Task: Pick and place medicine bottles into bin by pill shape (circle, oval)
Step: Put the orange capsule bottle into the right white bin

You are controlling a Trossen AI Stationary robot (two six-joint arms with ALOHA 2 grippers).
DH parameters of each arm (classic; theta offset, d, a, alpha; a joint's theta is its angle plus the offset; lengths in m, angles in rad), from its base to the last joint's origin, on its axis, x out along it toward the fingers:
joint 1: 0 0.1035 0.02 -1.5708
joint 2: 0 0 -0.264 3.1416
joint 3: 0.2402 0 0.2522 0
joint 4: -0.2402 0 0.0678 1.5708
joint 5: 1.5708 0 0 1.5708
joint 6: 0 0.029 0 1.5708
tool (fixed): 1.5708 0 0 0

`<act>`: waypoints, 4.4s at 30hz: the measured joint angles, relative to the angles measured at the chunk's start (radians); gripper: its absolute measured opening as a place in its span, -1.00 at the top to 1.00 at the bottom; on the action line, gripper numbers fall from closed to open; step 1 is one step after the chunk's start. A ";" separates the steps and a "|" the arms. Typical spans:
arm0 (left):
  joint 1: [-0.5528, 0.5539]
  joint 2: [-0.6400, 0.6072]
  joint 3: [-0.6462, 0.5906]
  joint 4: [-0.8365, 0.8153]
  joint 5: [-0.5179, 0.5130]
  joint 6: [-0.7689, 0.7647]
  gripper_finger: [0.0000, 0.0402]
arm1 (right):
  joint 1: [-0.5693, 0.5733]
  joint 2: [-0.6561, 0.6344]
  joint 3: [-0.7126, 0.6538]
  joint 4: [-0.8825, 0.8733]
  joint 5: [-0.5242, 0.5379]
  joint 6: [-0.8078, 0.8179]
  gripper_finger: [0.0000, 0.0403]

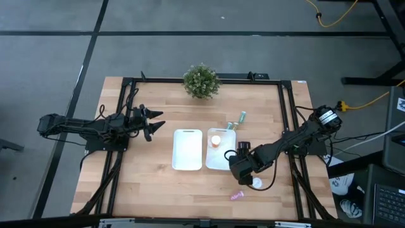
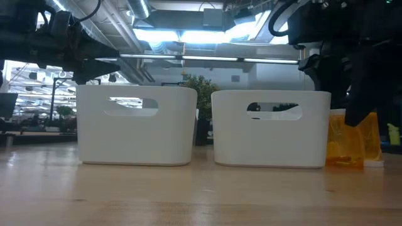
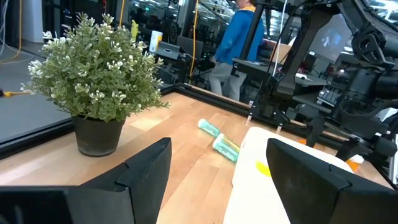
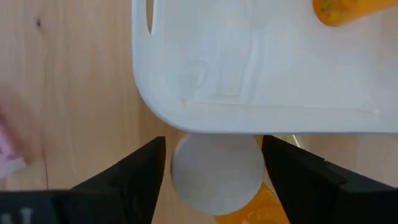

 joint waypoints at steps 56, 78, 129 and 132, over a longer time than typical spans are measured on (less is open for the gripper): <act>0.000 0.000 0.000 -0.004 0.000 -0.005 -0.27 | -0.231 0.007 0.175 -0.056 0.015 -0.397 -0.09; 0.000 0.000 0.000 -0.004 0.000 -0.005 -0.27 | -0.336 0.006 0.018 0.097 -0.015 -0.292 -0.19; 0.000 0.000 0.000 -0.004 0.000 -0.004 -0.27 | -0.335 0.006 0.019 0.129 -0.008 -0.306 -0.35; 0.000 0.000 0.000 -0.004 0.000 -0.004 -0.27 | -0.335 0.006 0.033 0.119 -0.007 -0.316 -0.49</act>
